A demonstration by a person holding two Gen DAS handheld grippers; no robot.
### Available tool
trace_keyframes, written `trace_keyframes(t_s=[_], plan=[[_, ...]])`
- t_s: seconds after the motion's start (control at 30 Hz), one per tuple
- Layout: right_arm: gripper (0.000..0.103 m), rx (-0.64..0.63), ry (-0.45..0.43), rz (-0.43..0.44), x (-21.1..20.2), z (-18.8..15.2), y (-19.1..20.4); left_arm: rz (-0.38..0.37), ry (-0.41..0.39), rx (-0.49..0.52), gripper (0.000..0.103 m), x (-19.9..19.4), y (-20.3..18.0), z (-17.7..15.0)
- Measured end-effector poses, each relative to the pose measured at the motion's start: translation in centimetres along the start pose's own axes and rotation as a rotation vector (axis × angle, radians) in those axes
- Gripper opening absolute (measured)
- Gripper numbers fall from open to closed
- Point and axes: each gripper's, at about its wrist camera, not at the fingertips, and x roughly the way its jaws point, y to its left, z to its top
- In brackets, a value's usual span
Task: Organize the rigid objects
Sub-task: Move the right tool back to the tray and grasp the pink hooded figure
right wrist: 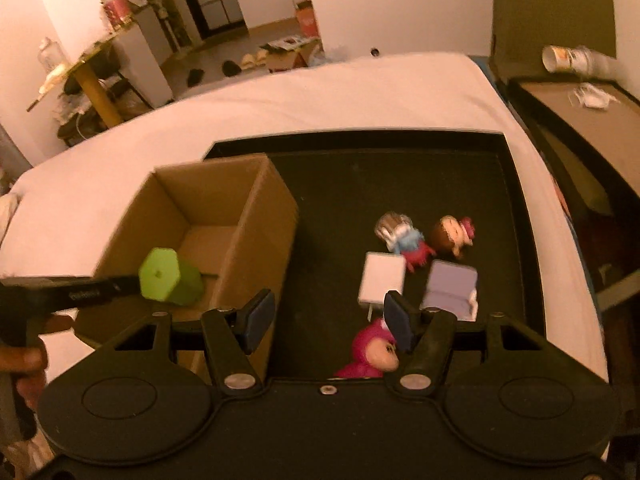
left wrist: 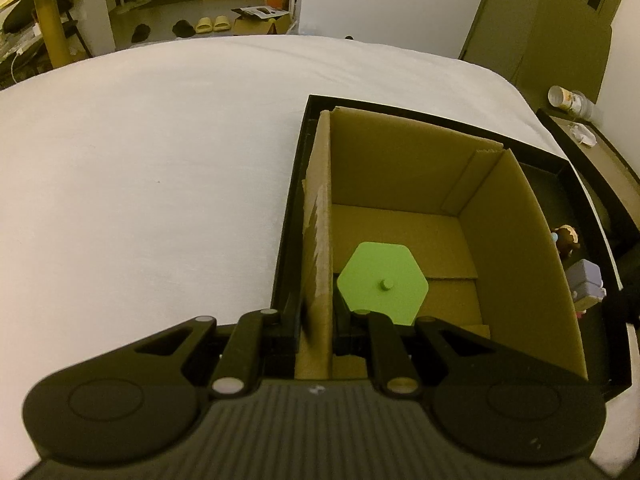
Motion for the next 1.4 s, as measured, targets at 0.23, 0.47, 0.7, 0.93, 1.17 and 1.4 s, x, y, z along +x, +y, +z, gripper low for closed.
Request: trace_keyframes(t_s=[0.23,0.47,0.7,0.93,1.17,1.4], plan=[[0.06,0.029,0.042,-0.062,1.9,-1.6,-0.9,0.009,0.0,0.008,0.012,-0.1,-0.4,0.0],[0.06,0.057,0.071,-0.101,3.8,-2.2,-1.6,0.017,0.005,0.012,0.011,0.0,-0.7,0.0],[0.06,0.056,0.096,-0.14,5.3,-2.5,-1.8,0.016,0.011,0.019,0.011,0.1,-0.7,0.2],[0.055,0.028,0.106,-0.188,6.5,-2.7,-1.6,0.005,0.003,0.018,0.011,0.3,-0.5,0.0],[0.038,0.01,0.118,-0.172,6.7,-3.1,-1.2,0.002,0.003,0.014,0.011,0.3,-0.3,-0.1],[0.037,0.004,0.082,-0.161,5.0,-2.8,-1.3,0.004,0.003,0.015,0.011,0.2,-0.3,-0.1]])
